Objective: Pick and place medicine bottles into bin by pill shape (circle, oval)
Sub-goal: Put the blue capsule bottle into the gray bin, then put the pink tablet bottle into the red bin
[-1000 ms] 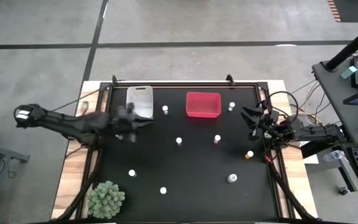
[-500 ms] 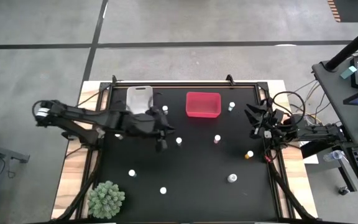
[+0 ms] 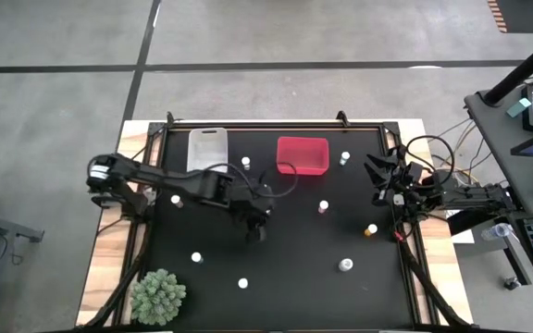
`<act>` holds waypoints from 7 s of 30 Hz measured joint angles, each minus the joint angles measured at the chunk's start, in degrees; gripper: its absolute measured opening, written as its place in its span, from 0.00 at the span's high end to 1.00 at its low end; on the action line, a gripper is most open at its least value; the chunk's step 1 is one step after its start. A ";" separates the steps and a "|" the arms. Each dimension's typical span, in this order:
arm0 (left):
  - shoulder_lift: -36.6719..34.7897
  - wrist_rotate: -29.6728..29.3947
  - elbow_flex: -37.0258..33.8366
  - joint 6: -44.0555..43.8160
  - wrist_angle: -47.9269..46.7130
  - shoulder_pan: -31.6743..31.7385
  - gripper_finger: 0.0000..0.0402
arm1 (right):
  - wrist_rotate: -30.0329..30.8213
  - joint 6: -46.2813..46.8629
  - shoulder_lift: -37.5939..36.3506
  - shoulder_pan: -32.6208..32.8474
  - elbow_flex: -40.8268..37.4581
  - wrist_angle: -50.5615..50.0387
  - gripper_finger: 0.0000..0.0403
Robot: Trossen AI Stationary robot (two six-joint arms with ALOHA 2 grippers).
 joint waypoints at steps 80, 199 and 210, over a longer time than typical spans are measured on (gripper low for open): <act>-1.70 -8.22 -2.94 19.52 -9.57 14.70 0.76 | 0.06 -1.86 0.07 0.00 0.08 -1.62 0.70; -25.34 -10.27 -27.86 12.81 6.27 41.15 0.59 | 0.02 -0.24 0.00 0.00 0.09 -1.75 0.70; -35.34 -10.13 -36.59 21.05 29.35 19.93 0.60 | 0.00 4.00 1.08 0.02 0.09 -1.95 0.69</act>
